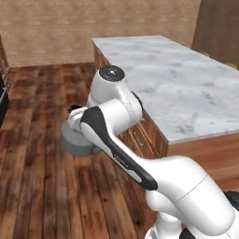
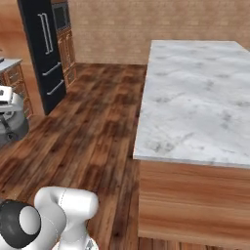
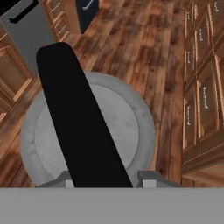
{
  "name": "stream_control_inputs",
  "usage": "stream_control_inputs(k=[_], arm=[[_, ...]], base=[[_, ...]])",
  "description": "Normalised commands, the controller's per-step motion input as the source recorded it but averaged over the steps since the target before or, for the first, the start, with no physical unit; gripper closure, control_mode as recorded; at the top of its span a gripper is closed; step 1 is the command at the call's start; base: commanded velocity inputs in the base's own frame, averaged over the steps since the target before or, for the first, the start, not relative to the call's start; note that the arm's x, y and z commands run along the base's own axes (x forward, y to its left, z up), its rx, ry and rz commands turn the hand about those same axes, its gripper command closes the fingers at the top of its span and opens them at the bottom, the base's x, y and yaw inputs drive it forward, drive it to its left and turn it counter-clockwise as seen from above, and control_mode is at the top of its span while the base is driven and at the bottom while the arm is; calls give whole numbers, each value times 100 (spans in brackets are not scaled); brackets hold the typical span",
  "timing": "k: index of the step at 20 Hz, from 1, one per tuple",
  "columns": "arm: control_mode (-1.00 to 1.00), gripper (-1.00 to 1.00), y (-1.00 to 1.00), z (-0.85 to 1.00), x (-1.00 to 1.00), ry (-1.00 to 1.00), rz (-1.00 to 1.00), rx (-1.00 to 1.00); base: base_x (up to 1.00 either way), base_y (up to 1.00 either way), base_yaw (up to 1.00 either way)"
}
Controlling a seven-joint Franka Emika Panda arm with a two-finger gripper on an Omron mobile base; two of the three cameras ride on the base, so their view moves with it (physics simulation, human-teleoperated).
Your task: The kettle is done boiling. Turn off the stove, then wait for 300 timesteps before moving the kettle to the dining table.
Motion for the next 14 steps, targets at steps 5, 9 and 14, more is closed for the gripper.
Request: stream_control_inputs(k=[5,9,14], arm=[[100,100,0,0,0,0,0,0],[100,100,0,0,0,0,0,0],[100,100,0,0,0,0,0,0]], base=[[3,-71,-27],[4,-73,-26],[5,-70,-26]])
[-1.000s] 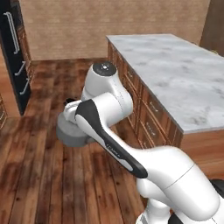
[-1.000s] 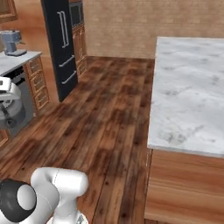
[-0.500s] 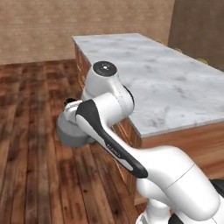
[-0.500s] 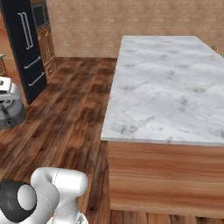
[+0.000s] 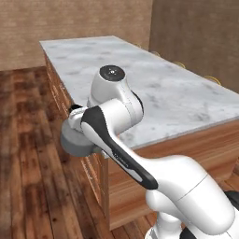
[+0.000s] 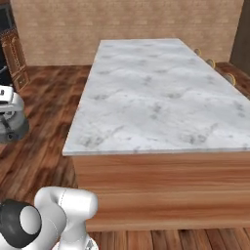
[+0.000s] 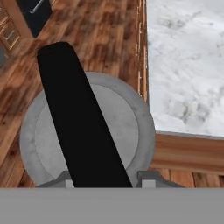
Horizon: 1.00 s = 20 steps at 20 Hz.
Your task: The kettle is done boiling. Turn off the stove, then wait for 300 timesteps before moving the kettle to the dining table.
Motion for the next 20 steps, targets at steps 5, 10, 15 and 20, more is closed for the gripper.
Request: stream_control_inputs(k=[5,10,15,20], arm=[[100,100,0,0,0,0,0,0],[100,100,0,0,0,0,0,0],[100,100,0,0,0,0,0,0],[100,100,0,0,0,0,0,0]], base=[[6,-68,-25],[11,-66,-22],[12,-69,-19],[14,-71,-18]])
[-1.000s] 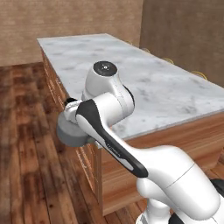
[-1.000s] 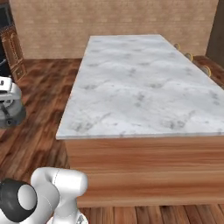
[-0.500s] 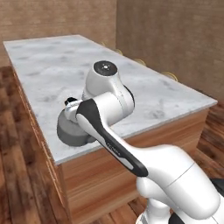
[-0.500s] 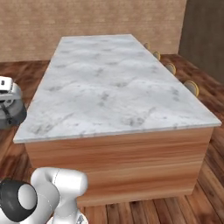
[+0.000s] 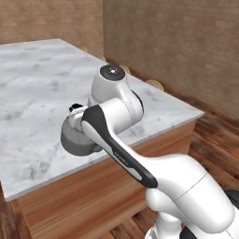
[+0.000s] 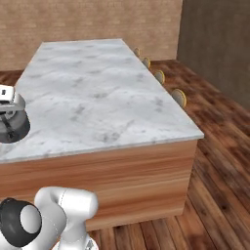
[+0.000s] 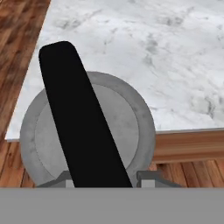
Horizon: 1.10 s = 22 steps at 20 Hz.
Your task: The kettle is done boiling. Turn off the stove, then wait for 300 timesteps before moving the kettle to the dining table.
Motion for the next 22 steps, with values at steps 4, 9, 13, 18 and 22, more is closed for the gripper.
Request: stream_control_inputs(k=[4,9,13,18,22], arm=[[100,100,0,0,0,0,0,0],[100,100,0,0,0,0,0,0],[100,100,0,0,0,0,0,0],[100,100,0,0,0,0,0,0],[100,100,0,0,0,0,0,0]], base=[[17,-73,-16],[15,-75,-16],[15,-76,-15],[14,-79,-12],[15,-77,-5]])
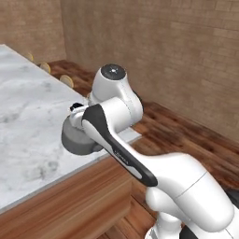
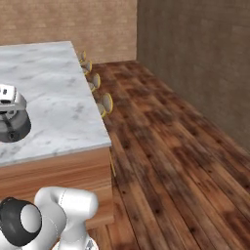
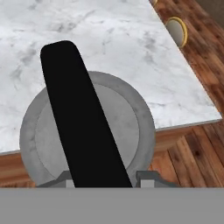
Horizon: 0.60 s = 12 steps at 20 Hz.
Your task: The kettle is done boiling. Turn off the stove, then wait for 300 timesteps before moving the kettle to the dining table.
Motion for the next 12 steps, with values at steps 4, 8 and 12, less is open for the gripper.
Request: stream_control_inputs(k=[4,8,12], arm=[[100,100,0,0,0,0,0,0],[100,100,0,0,0,0,0,0],[100,100,0,0,0,0,0,0]], base=[[10,-75,-1],[7,-71,0],[2,-74,0]])
